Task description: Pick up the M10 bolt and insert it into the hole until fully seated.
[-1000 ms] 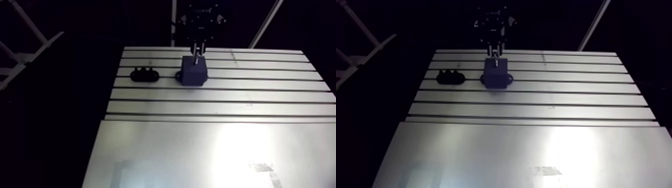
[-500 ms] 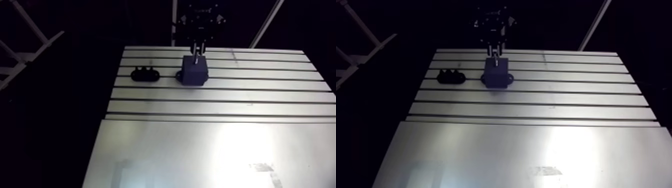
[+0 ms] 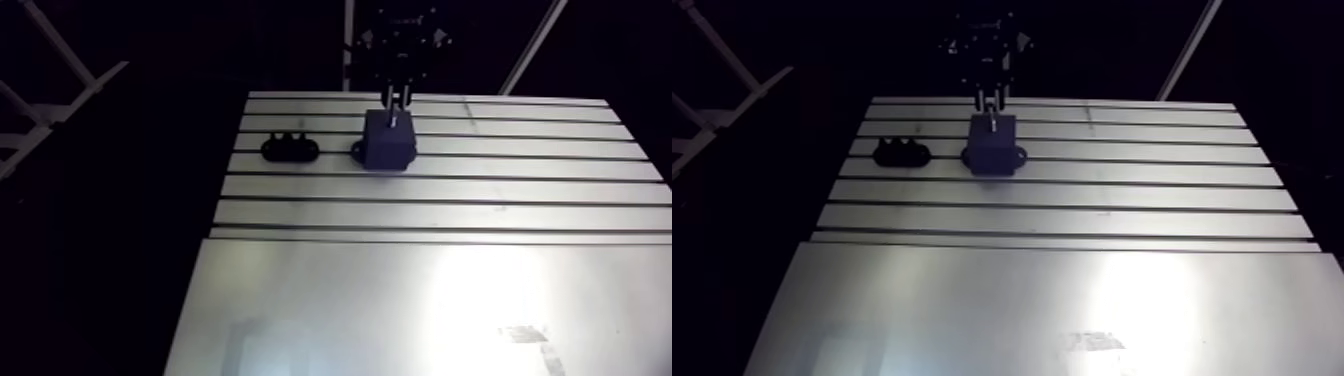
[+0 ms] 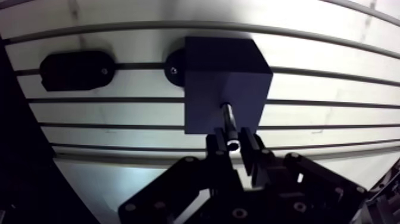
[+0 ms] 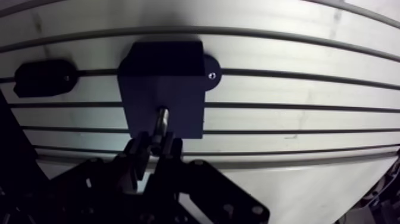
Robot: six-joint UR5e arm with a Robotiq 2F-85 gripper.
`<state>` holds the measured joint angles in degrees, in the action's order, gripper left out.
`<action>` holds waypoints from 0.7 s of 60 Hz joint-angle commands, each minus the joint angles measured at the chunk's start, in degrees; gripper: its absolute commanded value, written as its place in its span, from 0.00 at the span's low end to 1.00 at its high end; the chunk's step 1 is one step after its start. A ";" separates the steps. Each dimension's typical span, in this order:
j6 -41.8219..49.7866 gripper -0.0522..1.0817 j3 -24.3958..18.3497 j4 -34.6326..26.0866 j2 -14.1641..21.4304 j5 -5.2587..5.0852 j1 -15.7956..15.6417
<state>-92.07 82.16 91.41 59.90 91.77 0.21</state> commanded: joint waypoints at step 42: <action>0.09 1.00 0.73 0.13 -0.01 -0.06 0.12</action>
<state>-92.00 82.59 91.52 59.89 91.72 0.24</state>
